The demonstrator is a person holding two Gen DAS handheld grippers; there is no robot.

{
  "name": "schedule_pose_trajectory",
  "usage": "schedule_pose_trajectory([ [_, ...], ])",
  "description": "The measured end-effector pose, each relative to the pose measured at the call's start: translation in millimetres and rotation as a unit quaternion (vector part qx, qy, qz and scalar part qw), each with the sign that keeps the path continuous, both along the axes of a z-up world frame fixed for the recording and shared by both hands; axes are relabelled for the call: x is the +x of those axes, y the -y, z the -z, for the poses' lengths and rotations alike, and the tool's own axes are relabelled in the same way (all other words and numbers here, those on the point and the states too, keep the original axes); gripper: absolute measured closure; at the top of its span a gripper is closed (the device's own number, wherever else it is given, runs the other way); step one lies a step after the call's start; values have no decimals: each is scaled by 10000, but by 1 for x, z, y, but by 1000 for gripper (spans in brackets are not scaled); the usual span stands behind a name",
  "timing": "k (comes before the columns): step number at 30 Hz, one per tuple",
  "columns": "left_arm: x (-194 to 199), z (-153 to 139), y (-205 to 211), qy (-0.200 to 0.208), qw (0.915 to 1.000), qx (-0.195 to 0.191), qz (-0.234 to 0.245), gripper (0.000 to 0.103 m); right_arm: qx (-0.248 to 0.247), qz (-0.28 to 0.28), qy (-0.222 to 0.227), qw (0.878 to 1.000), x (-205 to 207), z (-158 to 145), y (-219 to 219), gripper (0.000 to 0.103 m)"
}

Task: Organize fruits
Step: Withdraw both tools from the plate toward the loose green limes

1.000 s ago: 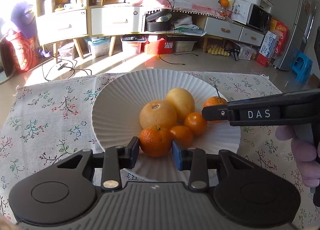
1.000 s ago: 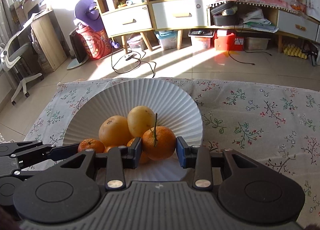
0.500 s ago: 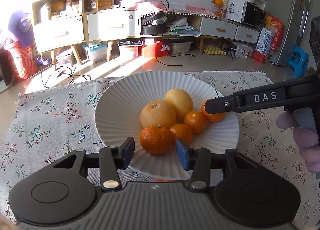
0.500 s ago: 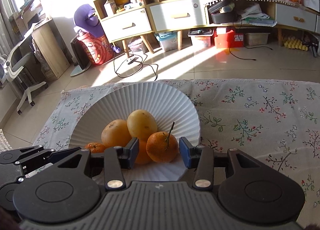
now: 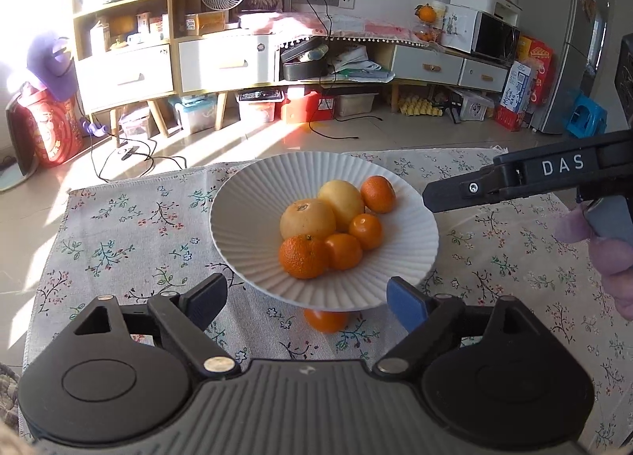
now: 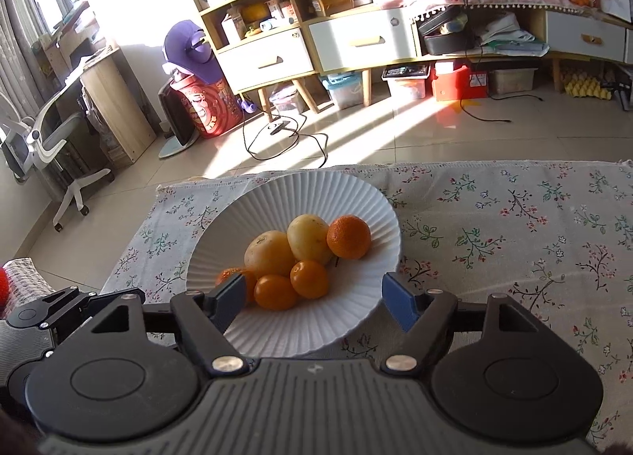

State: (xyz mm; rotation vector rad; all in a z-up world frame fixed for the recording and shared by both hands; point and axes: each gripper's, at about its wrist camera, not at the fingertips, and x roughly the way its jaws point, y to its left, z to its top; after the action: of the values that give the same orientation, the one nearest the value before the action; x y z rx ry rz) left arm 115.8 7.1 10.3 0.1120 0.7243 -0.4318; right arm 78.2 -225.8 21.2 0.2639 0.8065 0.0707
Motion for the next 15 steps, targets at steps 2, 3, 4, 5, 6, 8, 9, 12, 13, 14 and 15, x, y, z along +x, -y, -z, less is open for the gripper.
schedule_pose_trajectory([
  [2,-6,-1,-3,-37,10000,57,-17,14,-7,-15,4,10000,-5,-2,-2,23],
  [3,-8,-1,-4,-47,9999,100,-27,12,-20,-29,-4,10000,-8,-3,-4,22],
  [4,-12,-1,-5,-45,9998,163,-49,10,-39,-40,-16,10000,-11,-3,-6,19],
  [5,-15,-1,-8,-43,9997,213,-64,9,-55,-46,-24,10000,-12,-3,-8,17],
  [6,-17,-1,-9,-47,9997,246,-75,8,-81,-67,-36,9999,-16,-2,-10,16],
  [8,-23,1,-13,-76,9994,308,-136,6,-128,-104,-69,9998,-20,-2,-13,15],
  [9,-25,1,-15,-98,9993,335,-163,5,-153,-118,-83,9998,-23,-1,-14,14],
  [12,-33,4,-20,-139,9988,407,-243,4,-193,-141,-104,9997,-29,1,-18,12],
  [13,-35,5,-22,-160,9986,421,-270,4,-191,-143,-107,9997,-32,3,-19,11],
  [14,-37,7,-24,-186,9985,424,-296,4,-182,-149,-114,9997,-34,4,-20,9],
  [15,-40,10,-26,-218,9983,422,-325,4,-173,-165,-127,9996,-38,7,-22,9],
])
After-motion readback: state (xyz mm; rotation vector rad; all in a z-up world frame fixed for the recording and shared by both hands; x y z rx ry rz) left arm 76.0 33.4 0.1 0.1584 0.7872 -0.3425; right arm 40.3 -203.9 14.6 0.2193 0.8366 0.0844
